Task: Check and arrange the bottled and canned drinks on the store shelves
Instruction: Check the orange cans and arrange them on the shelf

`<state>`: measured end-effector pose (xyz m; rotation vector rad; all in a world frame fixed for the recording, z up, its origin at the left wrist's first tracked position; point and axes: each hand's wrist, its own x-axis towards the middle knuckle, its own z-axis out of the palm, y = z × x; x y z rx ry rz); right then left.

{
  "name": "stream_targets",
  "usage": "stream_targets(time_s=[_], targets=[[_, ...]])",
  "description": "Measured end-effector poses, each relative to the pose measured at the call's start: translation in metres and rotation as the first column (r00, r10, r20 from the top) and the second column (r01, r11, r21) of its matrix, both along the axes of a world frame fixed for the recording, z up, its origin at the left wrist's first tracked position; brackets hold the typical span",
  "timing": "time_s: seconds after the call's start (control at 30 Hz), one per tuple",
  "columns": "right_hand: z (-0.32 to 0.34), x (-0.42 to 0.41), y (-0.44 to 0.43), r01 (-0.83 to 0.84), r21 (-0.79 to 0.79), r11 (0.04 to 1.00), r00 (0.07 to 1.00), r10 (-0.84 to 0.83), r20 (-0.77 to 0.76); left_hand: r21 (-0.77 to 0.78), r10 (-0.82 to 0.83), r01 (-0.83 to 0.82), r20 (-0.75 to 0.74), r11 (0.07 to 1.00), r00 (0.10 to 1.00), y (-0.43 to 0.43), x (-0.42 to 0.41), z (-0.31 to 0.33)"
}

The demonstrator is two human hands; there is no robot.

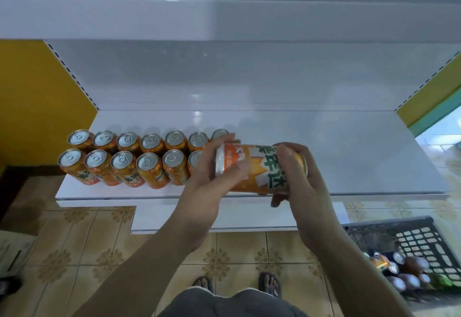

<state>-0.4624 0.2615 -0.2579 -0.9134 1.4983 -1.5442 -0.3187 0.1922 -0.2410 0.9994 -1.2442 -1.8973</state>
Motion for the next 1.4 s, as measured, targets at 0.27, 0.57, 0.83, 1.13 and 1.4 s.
stream_targets(time_s=[0.27, 0.57, 0.83, 1.13, 1.4], targets=[[0.005, 0.001, 0.003, -0.040, -0.074, 0.996, 0.980, 0.024, -0.196, 0.125, 0.076, -0.072, -0.029, 0.990, 0.997, -0.003, -0.004, 0.000], [0.002, 0.005, 0.001, -0.099, -0.074, 0.992, 0.977, 0.083, -0.199, 0.263, 0.152, -0.138, -0.032, 0.955, 0.988, -0.010, -0.010, 0.005], [0.000, 0.000, 0.002, -0.060, -0.056, 0.997, 0.988, 0.051, -0.148, 0.063, 0.060, -0.065, 0.089, 0.996, 0.994, -0.011, -0.002, 0.002], [0.003, 0.005, -0.014, -0.249, 0.253, 0.935, 0.675, -0.020, 0.737, -0.235, -0.120, 0.077, -0.174, 0.969, 0.977, -0.005, 0.001, -0.001], [-0.005, 0.003, -0.013, -0.324, 0.221, 0.920, 0.606, 0.023, 0.795, -0.248, -0.108, 0.051, -0.223, 0.967, 0.969, 0.000, -0.003, -0.004]])
